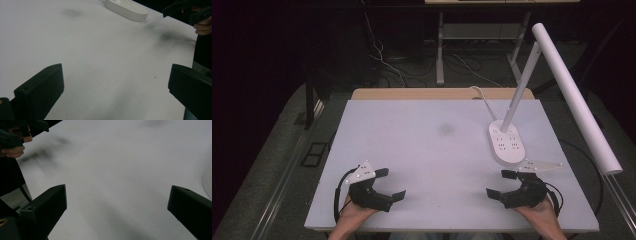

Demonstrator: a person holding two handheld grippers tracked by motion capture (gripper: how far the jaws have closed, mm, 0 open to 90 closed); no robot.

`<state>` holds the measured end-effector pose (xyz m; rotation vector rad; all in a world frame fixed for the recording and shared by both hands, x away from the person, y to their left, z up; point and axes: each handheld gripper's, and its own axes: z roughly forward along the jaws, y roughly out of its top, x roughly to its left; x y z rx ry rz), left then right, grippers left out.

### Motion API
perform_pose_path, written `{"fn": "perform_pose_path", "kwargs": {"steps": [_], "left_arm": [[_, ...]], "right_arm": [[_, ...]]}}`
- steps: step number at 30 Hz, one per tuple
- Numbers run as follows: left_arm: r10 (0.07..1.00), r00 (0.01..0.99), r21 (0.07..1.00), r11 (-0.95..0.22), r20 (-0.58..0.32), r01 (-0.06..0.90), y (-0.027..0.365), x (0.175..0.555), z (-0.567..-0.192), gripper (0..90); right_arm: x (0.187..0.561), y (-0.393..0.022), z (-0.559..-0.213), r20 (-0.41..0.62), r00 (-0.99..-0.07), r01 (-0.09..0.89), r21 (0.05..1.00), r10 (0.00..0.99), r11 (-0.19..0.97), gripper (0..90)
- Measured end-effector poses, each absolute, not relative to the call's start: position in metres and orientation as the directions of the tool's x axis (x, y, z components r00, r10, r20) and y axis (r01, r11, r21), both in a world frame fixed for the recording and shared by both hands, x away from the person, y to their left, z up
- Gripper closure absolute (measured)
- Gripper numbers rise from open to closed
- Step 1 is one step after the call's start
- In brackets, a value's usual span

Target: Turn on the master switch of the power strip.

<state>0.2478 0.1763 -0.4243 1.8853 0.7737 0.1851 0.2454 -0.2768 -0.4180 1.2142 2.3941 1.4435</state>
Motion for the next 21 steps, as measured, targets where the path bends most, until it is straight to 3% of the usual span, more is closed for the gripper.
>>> {"fn": "perform_pose_path", "kwargs": {"steps": [21], "left_arm": [[0.584,0.783,0.864,-0.261,-0.213,0.430,0.1738,0.2481,-0.4257,0.0]], "right_arm": [[0.2463,-0.2799,-0.4194,0.305,-0.661,0.596,0.769,0.685,0.233,1.8]]}}
